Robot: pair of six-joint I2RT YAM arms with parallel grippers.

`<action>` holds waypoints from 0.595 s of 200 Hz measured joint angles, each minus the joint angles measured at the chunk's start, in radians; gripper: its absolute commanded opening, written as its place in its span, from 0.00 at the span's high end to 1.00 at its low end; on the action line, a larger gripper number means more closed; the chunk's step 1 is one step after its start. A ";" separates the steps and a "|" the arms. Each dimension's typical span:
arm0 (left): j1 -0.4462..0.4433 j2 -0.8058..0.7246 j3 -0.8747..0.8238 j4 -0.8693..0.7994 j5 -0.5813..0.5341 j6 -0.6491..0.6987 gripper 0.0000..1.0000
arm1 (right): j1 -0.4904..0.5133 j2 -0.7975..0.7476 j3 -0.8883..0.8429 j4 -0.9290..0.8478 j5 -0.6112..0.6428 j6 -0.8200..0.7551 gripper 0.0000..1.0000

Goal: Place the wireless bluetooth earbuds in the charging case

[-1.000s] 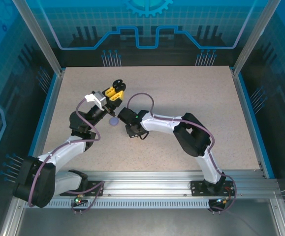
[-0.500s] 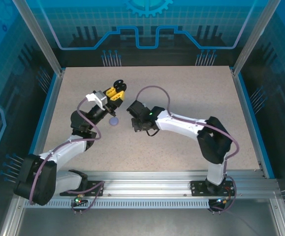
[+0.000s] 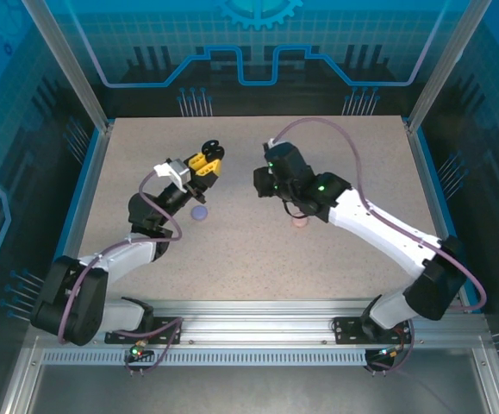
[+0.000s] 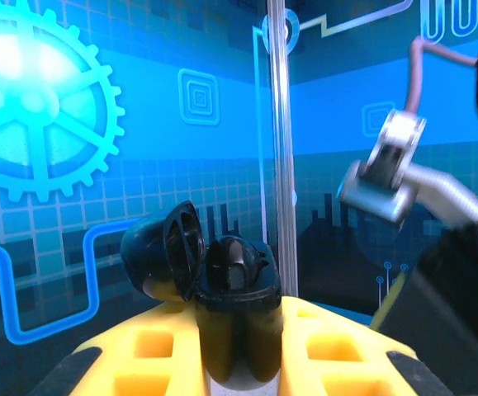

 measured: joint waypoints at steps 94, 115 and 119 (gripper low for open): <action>-0.018 0.092 0.046 0.016 0.108 -0.013 1.00 | -0.010 -0.064 0.093 0.150 -0.047 -0.126 0.81; -0.026 0.093 0.058 0.005 0.134 -0.017 1.00 | -0.008 -0.061 0.093 0.206 -0.075 -0.146 0.81; -0.027 0.093 0.062 -0.001 0.138 -0.017 1.00 | -0.008 -0.060 0.094 0.217 -0.082 -0.148 0.81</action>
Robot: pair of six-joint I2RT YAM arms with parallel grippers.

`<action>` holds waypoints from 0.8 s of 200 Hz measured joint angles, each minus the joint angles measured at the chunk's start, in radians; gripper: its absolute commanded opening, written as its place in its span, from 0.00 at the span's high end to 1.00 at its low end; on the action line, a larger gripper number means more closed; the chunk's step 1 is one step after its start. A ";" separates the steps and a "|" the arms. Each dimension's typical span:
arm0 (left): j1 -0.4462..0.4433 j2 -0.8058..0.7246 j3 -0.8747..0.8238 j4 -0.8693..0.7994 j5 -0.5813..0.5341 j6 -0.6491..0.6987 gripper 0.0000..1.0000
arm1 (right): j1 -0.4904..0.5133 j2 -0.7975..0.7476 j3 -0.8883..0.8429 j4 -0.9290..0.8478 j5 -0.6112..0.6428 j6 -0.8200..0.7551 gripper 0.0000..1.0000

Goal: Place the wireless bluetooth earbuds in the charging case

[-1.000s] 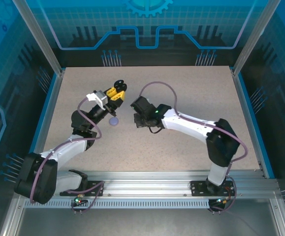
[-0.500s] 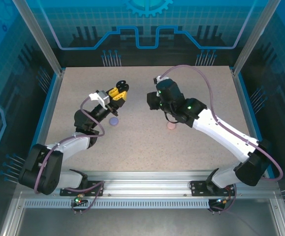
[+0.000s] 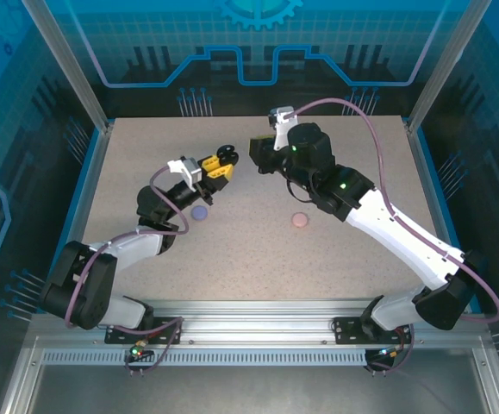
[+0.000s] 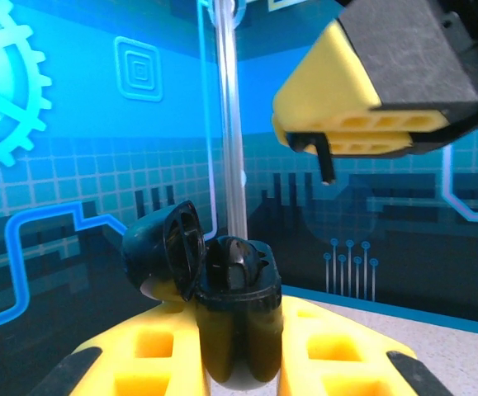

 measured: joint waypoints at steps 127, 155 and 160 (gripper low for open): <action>-0.006 0.000 0.013 -0.079 0.048 0.011 1.00 | 0.048 0.056 -0.062 0.228 -0.061 -0.050 0.81; -0.006 0.000 0.013 -0.085 0.048 0.012 1.00 | 0.048 0.056 -0.082 0.240 -0.058 -0.050 0.81; -0.006 0.000 0.013 -0.086 0.048 0.011 1.00 | 0.048 0.056 -0.086 0.245 -0.058 -0.050 0.81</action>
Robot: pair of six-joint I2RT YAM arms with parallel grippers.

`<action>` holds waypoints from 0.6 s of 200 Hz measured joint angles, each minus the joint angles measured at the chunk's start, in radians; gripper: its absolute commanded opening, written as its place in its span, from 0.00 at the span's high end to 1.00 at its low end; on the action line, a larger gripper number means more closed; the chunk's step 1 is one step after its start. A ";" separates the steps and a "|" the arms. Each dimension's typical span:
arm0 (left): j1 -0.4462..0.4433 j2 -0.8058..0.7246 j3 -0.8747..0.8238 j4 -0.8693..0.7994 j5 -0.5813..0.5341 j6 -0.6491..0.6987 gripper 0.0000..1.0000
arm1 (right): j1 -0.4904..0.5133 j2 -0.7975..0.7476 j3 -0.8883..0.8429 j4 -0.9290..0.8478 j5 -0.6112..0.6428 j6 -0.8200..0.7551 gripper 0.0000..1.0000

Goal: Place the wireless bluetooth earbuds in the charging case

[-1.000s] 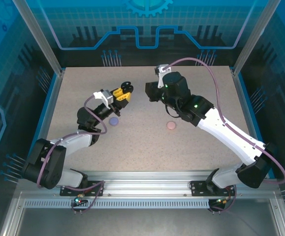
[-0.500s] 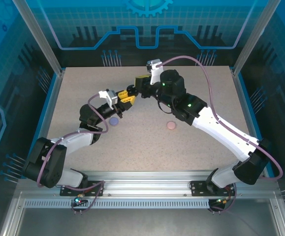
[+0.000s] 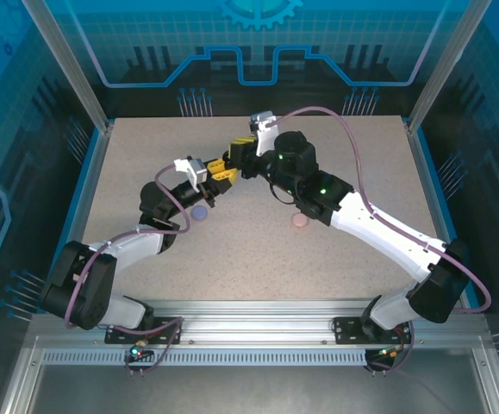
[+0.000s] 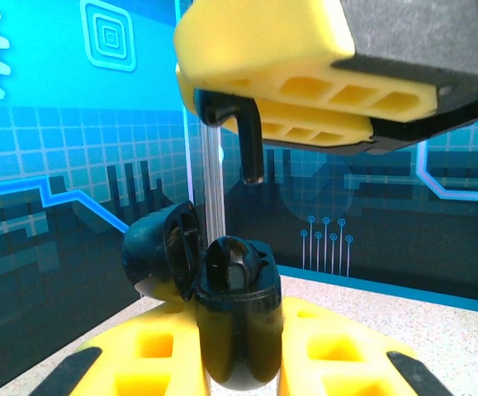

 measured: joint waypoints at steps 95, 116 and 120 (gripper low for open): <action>0.000 -0.001 0.000 -0.004 0.000 0.001 1.00 | -0.001 0.005 -0.034 0.024 0.000 0.012 0.82; 0.000 -0.003 0.000 -0.003 0.000 0.001 1.00 | -0.002 0.007 -0.034 0.026 0.000 0.016 0.82; 0.000 -0.003 0.000 -0.003 0.000 0.001 1.00 | -0.003 0.008 -0.034 0.026 0.000 0.019 0.82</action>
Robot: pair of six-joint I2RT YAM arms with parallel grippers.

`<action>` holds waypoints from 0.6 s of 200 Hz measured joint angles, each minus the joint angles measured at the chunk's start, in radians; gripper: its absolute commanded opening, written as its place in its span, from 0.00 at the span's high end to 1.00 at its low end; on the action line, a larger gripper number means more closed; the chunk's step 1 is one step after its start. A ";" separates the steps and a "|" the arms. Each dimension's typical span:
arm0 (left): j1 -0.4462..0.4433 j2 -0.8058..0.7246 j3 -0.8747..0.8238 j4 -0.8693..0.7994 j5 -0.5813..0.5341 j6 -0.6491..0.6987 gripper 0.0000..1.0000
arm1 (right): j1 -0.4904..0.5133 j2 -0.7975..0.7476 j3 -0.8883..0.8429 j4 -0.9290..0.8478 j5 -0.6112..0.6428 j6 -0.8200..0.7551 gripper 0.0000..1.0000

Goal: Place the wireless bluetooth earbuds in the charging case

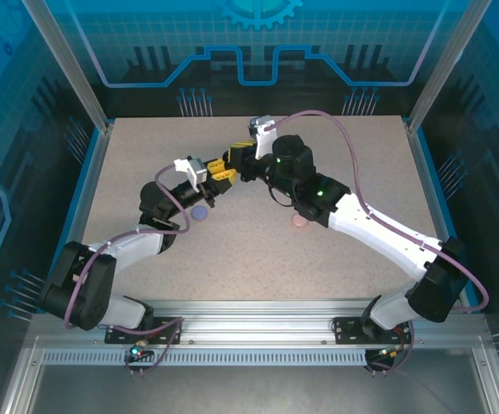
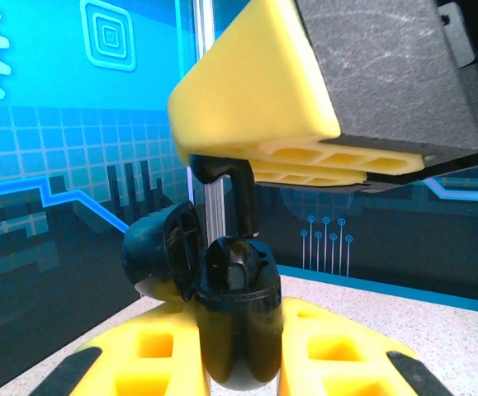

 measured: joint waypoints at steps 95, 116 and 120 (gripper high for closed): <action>0.000 -0.002 0.000 -0.018 0.000 0.003 1.00 | -0.009 0.023 -0.005 0.011 -0.003 0.017 0.83; 0.000 -0.003 0.000 -0.029 -0.001 0.005 1.00 | -0.010 0.022 -0.015 0.013 -0.002 0.019 0.83; 0.000 -0.005 0.000 -0.030 -0.002 0.006 1.00 | -0.011 0.022 -0.019 0.014 -0.003 0.019 0.84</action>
